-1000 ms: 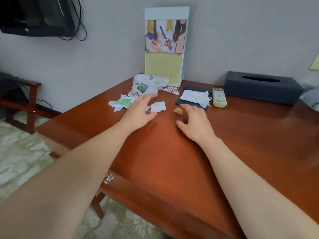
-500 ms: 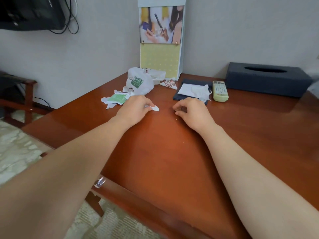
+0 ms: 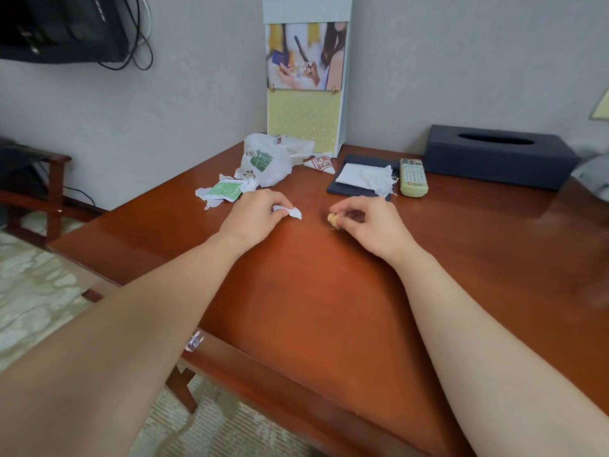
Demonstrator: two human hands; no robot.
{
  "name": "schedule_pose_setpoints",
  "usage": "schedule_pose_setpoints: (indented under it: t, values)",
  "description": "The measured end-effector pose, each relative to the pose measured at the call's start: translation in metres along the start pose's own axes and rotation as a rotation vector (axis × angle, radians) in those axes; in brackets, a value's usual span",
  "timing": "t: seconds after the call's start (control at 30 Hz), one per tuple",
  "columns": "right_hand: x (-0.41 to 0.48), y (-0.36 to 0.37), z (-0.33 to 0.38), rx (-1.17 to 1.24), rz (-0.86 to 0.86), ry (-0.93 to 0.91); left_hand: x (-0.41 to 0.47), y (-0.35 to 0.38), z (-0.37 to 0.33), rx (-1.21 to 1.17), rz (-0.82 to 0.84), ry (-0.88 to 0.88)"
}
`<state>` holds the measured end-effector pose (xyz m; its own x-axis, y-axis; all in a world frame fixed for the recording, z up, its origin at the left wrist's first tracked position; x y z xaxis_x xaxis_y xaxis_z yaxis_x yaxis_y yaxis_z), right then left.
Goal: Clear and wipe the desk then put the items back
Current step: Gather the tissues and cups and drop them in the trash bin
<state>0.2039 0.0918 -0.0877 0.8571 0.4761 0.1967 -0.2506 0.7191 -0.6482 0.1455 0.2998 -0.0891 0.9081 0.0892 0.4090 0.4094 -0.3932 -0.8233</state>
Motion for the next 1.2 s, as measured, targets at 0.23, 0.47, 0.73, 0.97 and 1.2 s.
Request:
schedule_pose_setpoints:
  t: [0.23, 0.47, 0.73, 0.97, 1.2]
  values:
    - [0.0, 0.003, -0.001, -0.22, 0.078, -0.058, -0.004, 0.0, -0.003, 0.007, 0.005, -0.006]
    - [0.005, 0.012, 0.009, -0.277, 0.011, -0.011, -0.004, 0.002, -0.004, 0.014, 0.003, -0.001]
    - [-0.008, 0.013, 0.011, -0.275, 0.014, -0.068, -0.01, 0.0, -0.015, 0.01, 0.041, -0.007]
    - [-0.036, 0.008, 0.013, -0.158, -0.086, -0.037, -0.028, -0.005, -0.049, -0.089, 0.056, 0.011]
    - [-0.083, -0.014, 0.011, 0.112, -0.115, 0.151, -0.066, -0.015, -0.08, -0.213, 0.01, -0.07]
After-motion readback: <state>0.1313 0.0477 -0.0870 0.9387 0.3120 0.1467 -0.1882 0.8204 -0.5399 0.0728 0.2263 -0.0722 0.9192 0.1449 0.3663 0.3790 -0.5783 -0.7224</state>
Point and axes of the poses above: each hand's wrist, its own x-axis towards the middle knuckle, its own y-axis out of the palm, z = x × y, the point moved 3 cm from there along x, towards the middle knuckle, and after that the axes turned 8 degrees about y, right-handed, at the moved point
